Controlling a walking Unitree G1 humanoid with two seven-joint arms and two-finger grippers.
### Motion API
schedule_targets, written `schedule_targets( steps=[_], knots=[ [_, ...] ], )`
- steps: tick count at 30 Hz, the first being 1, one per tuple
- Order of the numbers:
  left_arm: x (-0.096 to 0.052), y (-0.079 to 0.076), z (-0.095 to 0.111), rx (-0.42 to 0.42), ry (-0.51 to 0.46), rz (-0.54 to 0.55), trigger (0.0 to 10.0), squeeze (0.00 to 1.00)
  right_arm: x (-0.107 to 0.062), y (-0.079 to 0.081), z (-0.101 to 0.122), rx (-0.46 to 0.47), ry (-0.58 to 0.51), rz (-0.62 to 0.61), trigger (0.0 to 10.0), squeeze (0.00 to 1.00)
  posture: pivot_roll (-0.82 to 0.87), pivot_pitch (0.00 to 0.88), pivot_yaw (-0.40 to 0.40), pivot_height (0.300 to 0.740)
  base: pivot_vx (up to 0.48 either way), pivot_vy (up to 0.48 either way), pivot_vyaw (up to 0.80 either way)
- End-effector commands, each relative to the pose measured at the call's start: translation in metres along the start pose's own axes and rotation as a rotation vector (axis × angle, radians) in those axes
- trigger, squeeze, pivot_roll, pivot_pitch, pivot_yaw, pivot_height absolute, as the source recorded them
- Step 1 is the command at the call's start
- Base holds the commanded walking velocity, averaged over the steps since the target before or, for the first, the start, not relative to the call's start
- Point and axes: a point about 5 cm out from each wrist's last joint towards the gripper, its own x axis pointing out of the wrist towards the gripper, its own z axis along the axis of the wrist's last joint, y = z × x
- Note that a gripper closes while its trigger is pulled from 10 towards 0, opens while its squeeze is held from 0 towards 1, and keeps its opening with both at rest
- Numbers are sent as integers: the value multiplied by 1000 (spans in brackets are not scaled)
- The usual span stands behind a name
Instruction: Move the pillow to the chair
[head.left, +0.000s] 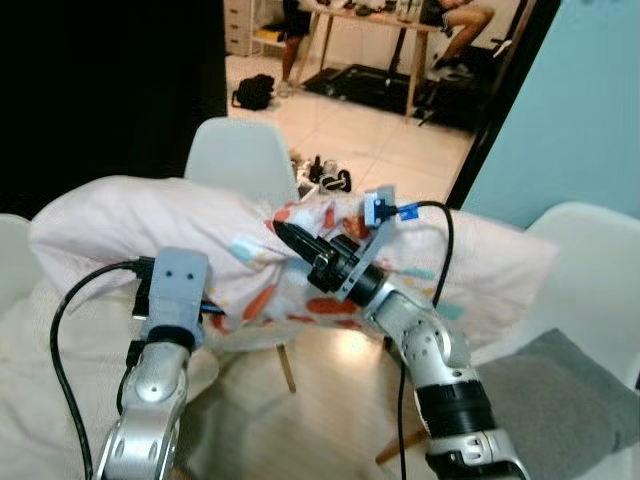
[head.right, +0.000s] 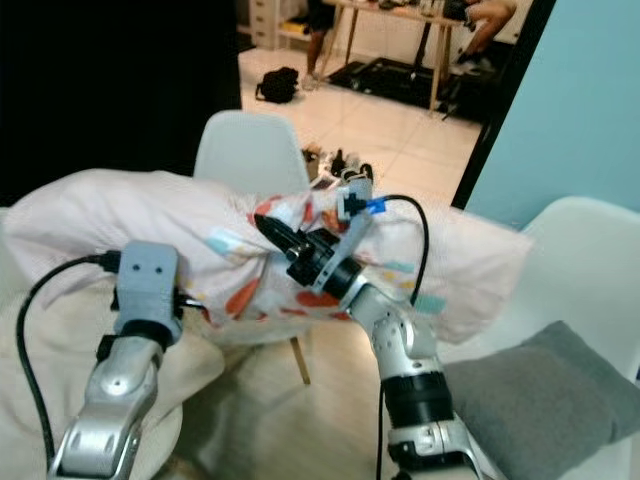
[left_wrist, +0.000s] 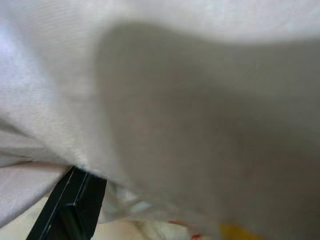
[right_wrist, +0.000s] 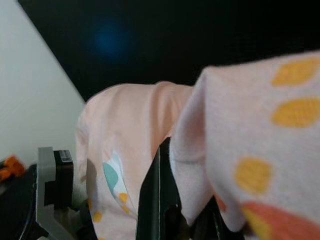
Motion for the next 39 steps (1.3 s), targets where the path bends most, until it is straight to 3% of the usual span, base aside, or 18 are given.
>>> schedule_targets(
  steps=[1, 22, 32, 39],
  knots=[
    [0, -10, 5, -13, -22, -42, 10000, 0, 7, 6, 11, -7, -37, 42, 10000, 0, -27, 0, -83, 740, 480, 0, 0],
    [0, -9, 5, -11, -25, -38, 10000, 0, 7, 9, 10, -45, -19, 61, 10000, 0, -26, 0, -83, 740, 480, 0, 0],
    [0, -9, 5, -8, -23, -36, 10000, 0, 7, 11, 9, -73, 1, 74, 10000, 0, -26, 0, -82, 740, 480, 0, 797],
    [1, -6, 1, -7, 6, -5, 10000, 0, 7, 10, 8, -53, 9, 71, 10000, 0, -26, 0, -81, 740, 77, 0, 567]
  ],
)
